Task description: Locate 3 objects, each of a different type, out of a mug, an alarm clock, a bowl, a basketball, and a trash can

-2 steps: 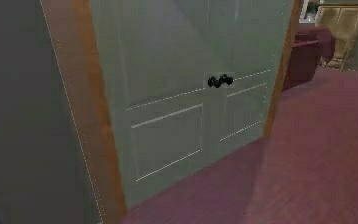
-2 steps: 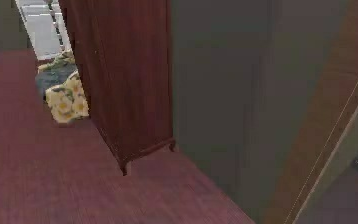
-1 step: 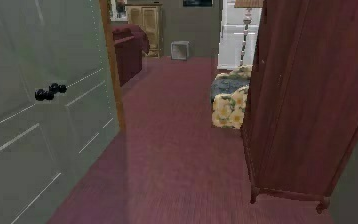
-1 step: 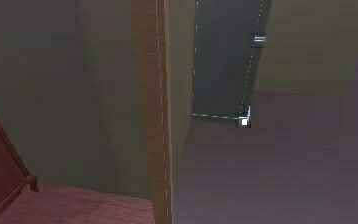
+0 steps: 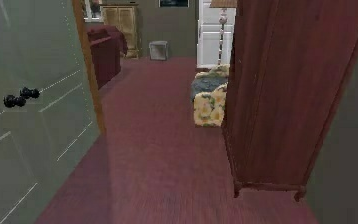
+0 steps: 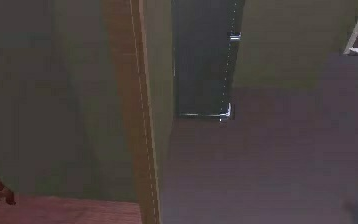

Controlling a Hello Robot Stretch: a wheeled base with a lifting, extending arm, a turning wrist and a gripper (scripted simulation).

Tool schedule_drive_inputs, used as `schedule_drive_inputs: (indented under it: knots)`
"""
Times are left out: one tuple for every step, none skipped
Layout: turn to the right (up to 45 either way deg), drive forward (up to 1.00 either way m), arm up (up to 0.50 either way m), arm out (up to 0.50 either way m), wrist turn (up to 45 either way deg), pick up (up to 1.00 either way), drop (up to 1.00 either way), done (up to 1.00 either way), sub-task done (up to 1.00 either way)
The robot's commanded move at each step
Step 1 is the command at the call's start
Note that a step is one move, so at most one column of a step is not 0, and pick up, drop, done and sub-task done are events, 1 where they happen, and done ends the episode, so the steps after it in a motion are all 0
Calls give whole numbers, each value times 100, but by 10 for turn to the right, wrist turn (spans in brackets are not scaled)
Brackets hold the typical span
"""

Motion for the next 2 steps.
schedule_drive_inputs:
  knots:
    - [0, 100, 0, 0, 0, 0, 0, 0, 0]
    - [210, 0, 0, 0, 0, 0, 0, 0, 0]
